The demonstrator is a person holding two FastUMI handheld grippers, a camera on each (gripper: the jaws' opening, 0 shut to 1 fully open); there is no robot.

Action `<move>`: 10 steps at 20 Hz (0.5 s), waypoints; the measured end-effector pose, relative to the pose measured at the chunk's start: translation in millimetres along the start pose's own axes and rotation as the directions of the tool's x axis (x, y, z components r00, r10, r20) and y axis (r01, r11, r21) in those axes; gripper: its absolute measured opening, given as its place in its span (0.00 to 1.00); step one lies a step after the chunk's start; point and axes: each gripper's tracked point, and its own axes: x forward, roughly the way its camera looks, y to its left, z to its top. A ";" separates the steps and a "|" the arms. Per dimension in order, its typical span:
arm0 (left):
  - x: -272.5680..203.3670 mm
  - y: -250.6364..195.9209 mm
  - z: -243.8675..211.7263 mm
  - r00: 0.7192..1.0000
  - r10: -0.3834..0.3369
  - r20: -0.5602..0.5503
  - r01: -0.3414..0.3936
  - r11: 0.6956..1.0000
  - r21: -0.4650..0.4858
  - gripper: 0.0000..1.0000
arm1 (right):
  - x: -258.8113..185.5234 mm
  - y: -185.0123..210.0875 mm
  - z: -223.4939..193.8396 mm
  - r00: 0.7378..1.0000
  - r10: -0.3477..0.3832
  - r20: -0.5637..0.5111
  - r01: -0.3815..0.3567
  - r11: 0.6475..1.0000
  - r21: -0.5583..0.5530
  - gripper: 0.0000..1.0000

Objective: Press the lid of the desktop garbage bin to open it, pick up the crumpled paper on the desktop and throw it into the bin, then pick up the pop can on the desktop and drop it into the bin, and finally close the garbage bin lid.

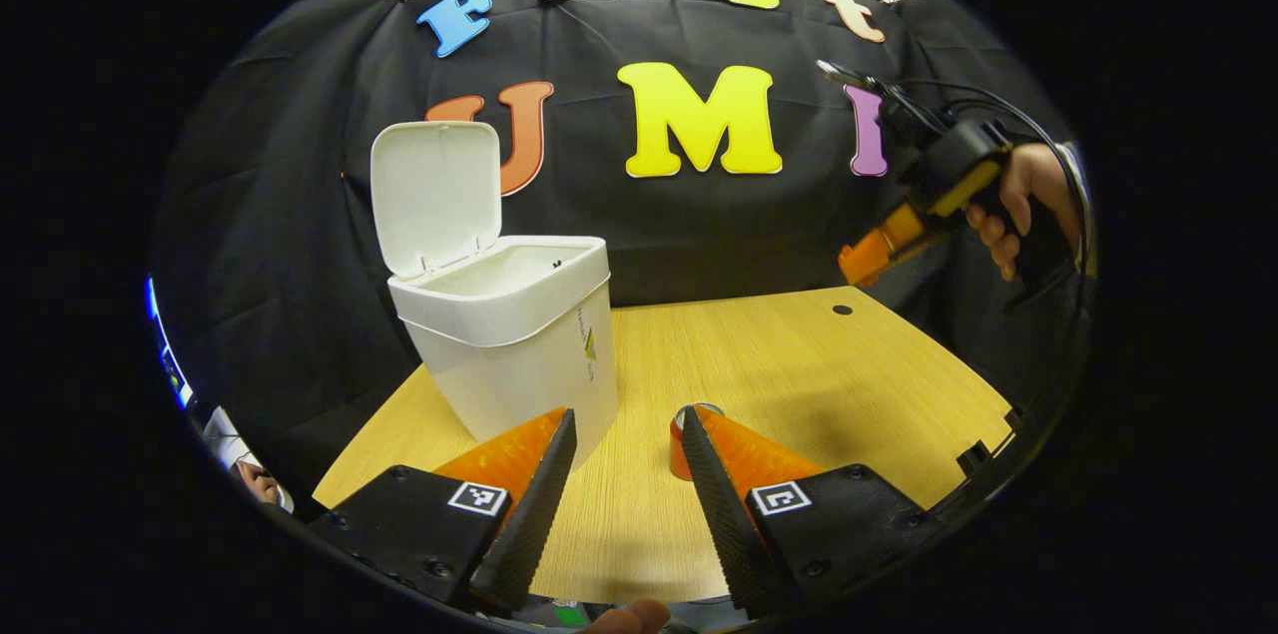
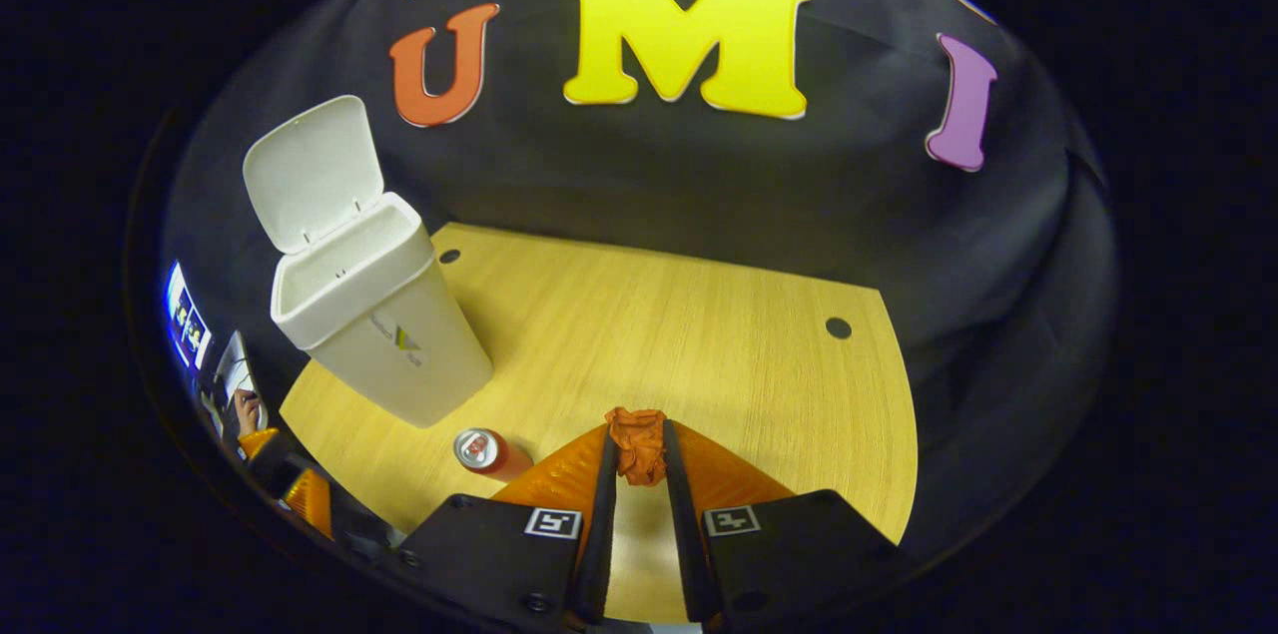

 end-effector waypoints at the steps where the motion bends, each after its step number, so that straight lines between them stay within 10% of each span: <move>1: 1.7 0.4 0.0 1.000 -0.010 0.001 0.010 1.000 -0.012 0.73 | -2.0 12.8 16.3 1.000 0.011 0.026 -0.011 1.000 -0.013 0.30; 10: 9.1 31.8 -0.9 1.000 -0.010 -0.001 0.010 0.998 -0.063 0.74 | 35.8 178.7 94.4 0.971 0.214 0.108 -0.196 0.968 -0.159 0.30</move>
